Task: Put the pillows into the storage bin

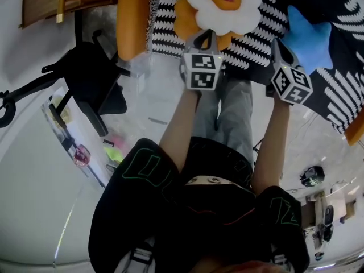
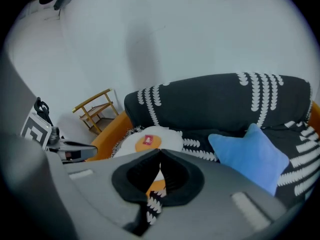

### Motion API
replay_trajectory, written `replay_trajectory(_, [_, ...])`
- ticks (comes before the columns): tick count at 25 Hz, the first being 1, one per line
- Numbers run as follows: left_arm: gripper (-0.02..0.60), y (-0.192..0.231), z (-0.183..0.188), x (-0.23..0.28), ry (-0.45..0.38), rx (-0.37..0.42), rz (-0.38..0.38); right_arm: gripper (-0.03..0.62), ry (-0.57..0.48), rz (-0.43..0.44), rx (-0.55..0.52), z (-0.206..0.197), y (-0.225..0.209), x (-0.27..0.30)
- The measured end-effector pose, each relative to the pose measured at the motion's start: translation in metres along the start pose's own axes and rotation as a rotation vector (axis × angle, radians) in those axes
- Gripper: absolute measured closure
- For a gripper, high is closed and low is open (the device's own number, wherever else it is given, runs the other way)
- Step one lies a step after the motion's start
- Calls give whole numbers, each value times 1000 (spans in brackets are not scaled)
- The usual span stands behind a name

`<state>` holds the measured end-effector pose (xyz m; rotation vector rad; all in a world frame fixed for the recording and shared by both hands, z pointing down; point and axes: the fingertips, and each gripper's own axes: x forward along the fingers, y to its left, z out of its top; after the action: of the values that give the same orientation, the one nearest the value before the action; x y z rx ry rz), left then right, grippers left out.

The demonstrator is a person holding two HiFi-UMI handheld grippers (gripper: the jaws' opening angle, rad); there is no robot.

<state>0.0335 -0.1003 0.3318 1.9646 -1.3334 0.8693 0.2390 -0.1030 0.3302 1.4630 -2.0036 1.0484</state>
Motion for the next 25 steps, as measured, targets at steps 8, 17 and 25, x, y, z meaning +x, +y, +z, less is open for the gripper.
replay_trajectory(8, [414,9,-27,53,91,-45,27,581,80,102,-102,-18,-9,62])
replay_trajectory(17, [255,26,-48,93,178,-118,108,292,262,255,-166,-41,-3,134])
replay_trajectory(25, [277,27,-86,118,188,-191,169,284,365,316,-319,-72,11,171])
